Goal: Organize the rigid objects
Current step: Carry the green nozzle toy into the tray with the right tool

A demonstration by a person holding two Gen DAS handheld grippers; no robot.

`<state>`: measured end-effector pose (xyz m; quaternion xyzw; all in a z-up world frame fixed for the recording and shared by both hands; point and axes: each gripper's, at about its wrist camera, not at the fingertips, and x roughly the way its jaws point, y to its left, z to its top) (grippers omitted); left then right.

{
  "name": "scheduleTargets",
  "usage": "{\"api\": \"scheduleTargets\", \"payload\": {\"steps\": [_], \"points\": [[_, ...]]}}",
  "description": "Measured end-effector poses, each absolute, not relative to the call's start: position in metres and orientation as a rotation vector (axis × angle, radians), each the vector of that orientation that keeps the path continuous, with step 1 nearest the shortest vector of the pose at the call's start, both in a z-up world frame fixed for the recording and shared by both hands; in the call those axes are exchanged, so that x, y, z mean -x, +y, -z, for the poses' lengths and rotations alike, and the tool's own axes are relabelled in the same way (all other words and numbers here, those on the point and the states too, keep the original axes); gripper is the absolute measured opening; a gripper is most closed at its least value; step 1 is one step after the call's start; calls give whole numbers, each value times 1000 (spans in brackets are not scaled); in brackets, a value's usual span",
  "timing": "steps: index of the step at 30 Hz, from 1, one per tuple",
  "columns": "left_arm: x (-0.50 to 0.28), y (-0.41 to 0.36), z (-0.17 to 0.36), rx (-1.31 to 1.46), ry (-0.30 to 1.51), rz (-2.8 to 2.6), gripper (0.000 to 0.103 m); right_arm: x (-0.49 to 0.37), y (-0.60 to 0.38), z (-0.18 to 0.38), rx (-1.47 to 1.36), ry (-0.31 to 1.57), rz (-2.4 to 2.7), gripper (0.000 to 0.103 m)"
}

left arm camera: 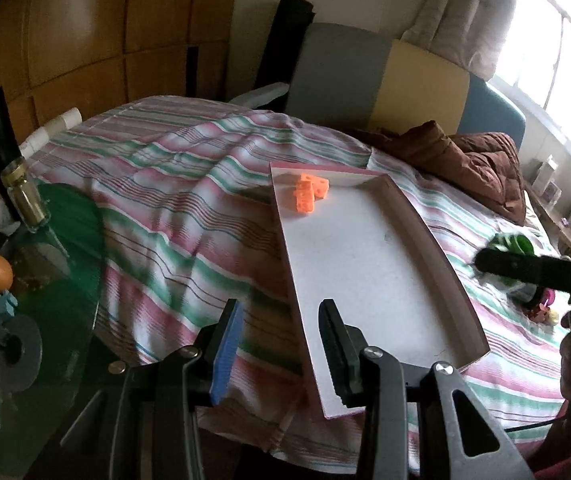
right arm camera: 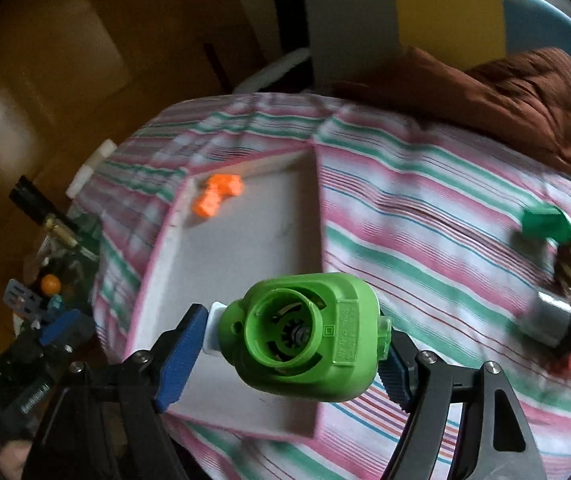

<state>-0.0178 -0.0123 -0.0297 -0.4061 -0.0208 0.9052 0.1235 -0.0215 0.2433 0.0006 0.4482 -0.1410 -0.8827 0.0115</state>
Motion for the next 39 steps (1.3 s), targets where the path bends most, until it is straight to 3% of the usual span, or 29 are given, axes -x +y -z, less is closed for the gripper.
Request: {"api": "scheduleTargets", "payload": {"steps": [19, 39], "points": [[20, -13, 34, 1203, -30, -2629, 39, 106, 177, 28, -1473, -315, 2572, 78], [27, -21, 39, 1230, -86, -2611, 39, 176, 153, 57, -1571, -327, 2549, 80]]}}
